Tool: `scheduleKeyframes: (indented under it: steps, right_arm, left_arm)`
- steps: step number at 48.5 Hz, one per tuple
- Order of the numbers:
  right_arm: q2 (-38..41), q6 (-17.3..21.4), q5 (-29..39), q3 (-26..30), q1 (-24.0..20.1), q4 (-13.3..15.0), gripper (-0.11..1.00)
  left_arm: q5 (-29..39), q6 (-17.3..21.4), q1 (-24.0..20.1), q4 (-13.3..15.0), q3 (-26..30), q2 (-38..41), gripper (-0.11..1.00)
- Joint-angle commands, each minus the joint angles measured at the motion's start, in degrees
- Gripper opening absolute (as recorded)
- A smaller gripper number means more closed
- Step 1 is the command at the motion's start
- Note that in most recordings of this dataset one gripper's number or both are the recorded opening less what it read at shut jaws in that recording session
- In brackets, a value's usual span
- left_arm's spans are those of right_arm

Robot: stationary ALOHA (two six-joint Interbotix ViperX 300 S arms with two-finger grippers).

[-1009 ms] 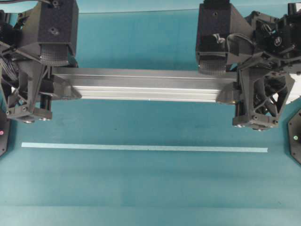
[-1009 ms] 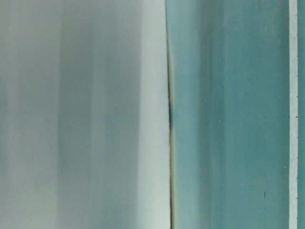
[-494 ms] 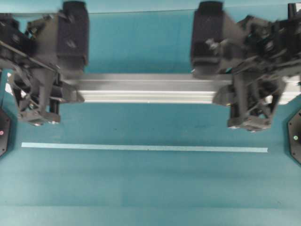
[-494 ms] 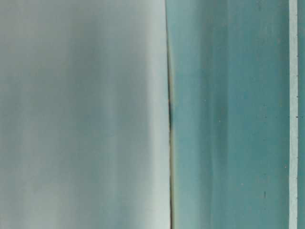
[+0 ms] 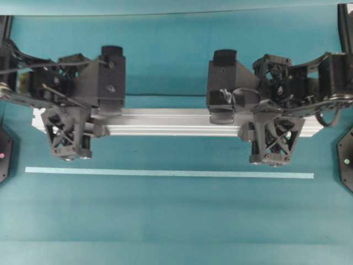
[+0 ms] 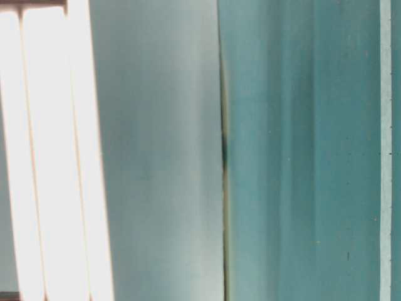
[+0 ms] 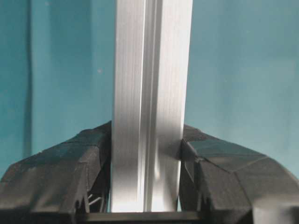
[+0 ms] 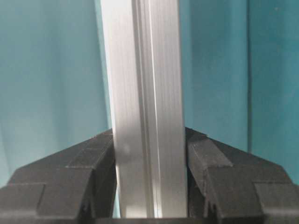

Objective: Lift the metal rail with both hands.
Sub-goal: 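Lower the held rail back onto the table with both grippers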

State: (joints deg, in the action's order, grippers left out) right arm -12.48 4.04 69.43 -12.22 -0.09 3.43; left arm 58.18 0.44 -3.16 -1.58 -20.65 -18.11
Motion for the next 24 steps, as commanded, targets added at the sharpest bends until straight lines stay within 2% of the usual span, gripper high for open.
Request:
scheduleKeyframes:
  steps: [1,14,24]
  right_arm:
    - [-0.18,-0.44,-2.64,-0.88,-0.26,0.18,0.38]
    - [0.62,-0.26,-10.37,-8.09,-0.35,0.00,0.38]
    - [0.79,-0.26,-16.26,-12.39,-0.26,0.00,0.38]
  left_arm:
    - [-2.11,-0.26,-0.09,0.09,-0.26,-0.09,0.35]
    - [-4.48,-0.26,-0.09,0.09,-3.96,1.85,0.35]
    - [-8.88,-0.35,-0.09,0.09,-7.29,5.01,0.35]
